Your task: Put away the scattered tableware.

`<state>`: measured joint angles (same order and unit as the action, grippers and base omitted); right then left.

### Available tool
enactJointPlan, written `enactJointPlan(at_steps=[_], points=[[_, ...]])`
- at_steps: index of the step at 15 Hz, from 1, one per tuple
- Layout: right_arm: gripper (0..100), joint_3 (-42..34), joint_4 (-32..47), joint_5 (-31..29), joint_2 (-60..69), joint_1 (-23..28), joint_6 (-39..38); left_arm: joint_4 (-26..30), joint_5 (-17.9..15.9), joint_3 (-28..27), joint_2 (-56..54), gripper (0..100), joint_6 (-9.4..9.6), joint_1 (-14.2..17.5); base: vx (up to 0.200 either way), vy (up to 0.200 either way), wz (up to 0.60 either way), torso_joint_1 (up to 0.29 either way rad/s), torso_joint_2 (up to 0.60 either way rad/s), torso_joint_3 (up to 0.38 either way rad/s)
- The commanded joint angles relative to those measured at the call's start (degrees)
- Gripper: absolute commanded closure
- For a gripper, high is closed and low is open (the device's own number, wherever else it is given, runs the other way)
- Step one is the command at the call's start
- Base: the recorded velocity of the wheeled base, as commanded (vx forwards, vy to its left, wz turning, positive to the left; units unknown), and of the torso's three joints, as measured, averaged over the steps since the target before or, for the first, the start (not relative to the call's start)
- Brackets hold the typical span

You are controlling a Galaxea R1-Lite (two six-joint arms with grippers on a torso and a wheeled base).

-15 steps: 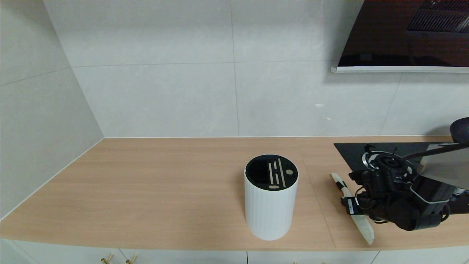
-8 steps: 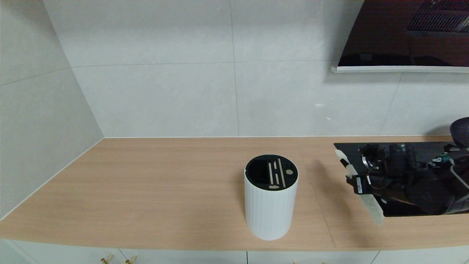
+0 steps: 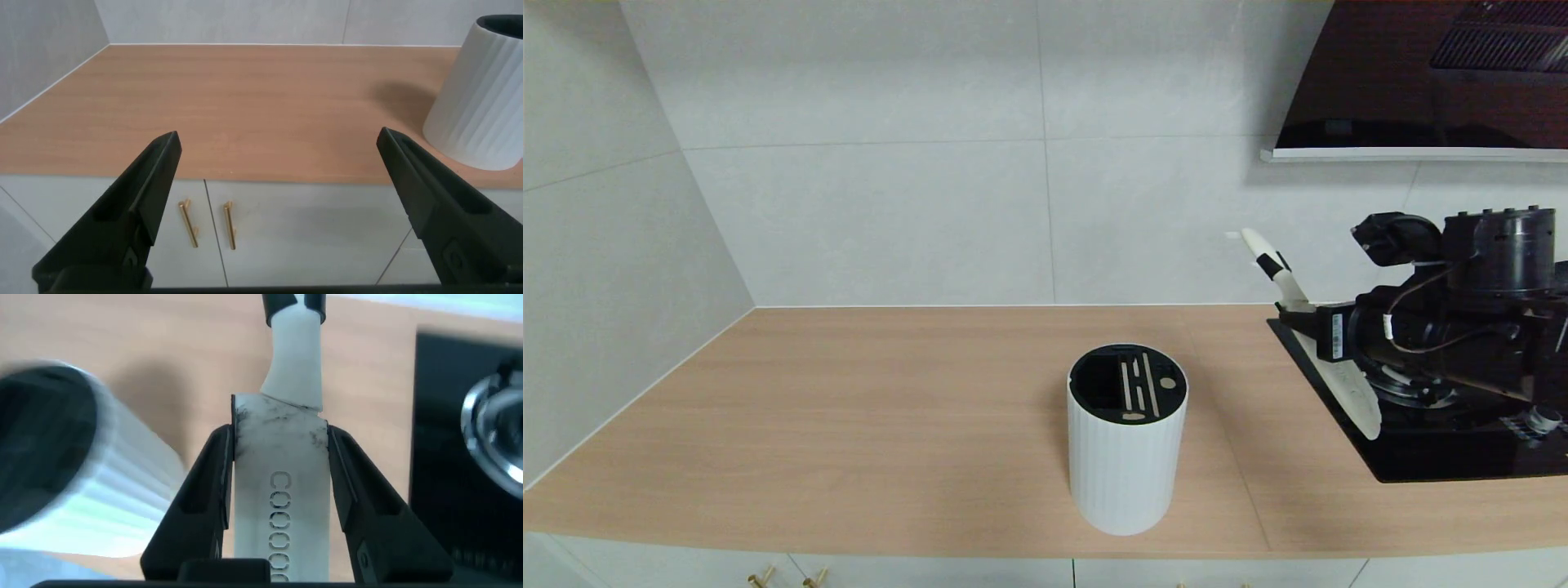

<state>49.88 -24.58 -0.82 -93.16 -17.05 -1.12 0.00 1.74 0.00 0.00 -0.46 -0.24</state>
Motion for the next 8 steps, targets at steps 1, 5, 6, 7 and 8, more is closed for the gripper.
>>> enactJointPlan(at_steps=[1,5,6,7,8], points=[[100,-0.93,-0.03,0.03,5.62,-2.37,-0.02,0.00,0.01,0.00,0.00,0,0.20,-0.02,0.000,0.000,0.00,0.000,0.00,0.000],[100,-1.98,0.32,-0.15,8.08,-6.50,-0.02,-0.09,-0.60,-0.44,0.00,0,1.17,-0.02,0.000,0.000,0.00,0.000,0.00,0.000],[100,-2.07,0.32,-0.24,8.08,-7.64,-0.02,0.18,-3.33,-3.43,0.00,0,-0.06,-0.02,0.000,0.000,0.00,0.000,0.00,0.000],[100,-2.16,0.32,-0.24,8.08,-8.70,-0.02,0.97,-7.72,-8.09,0.26,0,-1.82,-0.02,0.000,0.000,0.00,0.000,0.00,0.000],[100,-2.25,0.23,-0.33,8.08,-9.40,-0.02,2.81,-12.20,-13.27,3.60,0,-2.09,-0.81,0.000,0.000,0.00,0.000,0.00,0.000]])
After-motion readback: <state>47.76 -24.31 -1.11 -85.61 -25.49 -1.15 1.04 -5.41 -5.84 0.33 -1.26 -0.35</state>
